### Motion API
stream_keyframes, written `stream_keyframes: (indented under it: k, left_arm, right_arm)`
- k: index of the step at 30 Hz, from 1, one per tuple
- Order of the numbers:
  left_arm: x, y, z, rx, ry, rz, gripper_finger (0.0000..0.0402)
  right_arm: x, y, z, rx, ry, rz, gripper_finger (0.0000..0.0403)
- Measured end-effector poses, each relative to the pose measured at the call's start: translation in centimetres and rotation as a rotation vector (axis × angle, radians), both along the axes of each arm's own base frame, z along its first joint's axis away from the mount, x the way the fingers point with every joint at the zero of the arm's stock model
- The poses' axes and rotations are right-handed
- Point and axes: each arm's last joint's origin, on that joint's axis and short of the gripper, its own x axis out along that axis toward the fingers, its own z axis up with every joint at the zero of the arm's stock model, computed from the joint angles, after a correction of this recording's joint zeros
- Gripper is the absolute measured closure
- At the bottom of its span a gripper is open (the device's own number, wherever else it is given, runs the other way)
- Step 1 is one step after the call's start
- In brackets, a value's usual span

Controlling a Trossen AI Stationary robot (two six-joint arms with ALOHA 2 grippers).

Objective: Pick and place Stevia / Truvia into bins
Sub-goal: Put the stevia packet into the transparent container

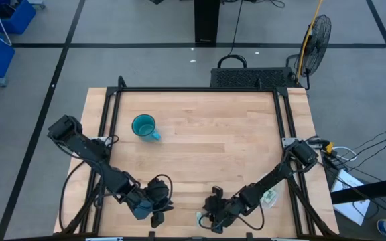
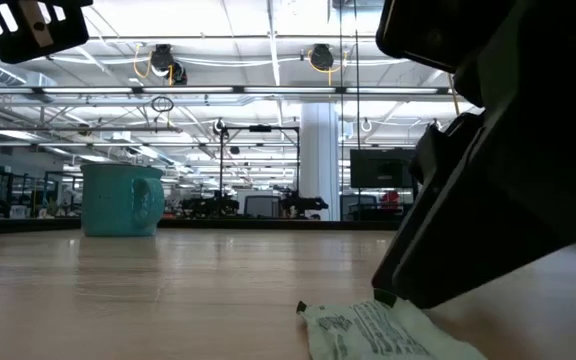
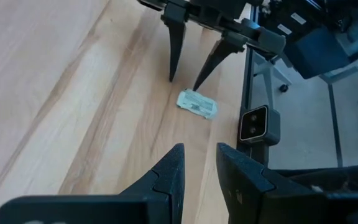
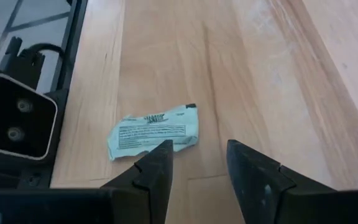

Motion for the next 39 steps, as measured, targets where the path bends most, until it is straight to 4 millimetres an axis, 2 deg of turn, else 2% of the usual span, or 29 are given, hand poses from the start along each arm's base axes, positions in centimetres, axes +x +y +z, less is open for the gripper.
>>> stream_keyframes:
  k: [8,15,24,27,32,39]
  left_arm:
    - [0.1,0.1,0.0,0.002,-0.001,0.002,0.0305]
    - [0.3,0.4,0.0,0.011,-0.003,0.005,0.0305]
    - [0.4,0.5,0.0,0.022,-0.006,0.001,0.0305]
    - [0.4,0.5,0.0,0.023,-0.006,0.000,0.0305]
    - [0.4,0.5,-0.1,0.040,-0.005,-0.011,0.0305]
    - [0.4,0.5,-0.1,0.041,-0.004,-0.011,0.0305]
  right_arm:
    - [0.5,0.4,0.7,0.106,-0.063,-0.039,0.0259]
    - [0.2,0.2,0.4,0.013,-0.042,0.019,0.0259]
    - [0.3,0.2,0.4,0.034,-0.040,0.016,0.0267]
    - [0.5,0.6,-0.3,0.086,-0.030,0.067,0.0280]
    - [0.8,0.9,-1.9,0.106,-0.042,0.041,0.0293]
    - [1.1,0.5,-2.1,0.093,-0.061,-0.025,0.0296]
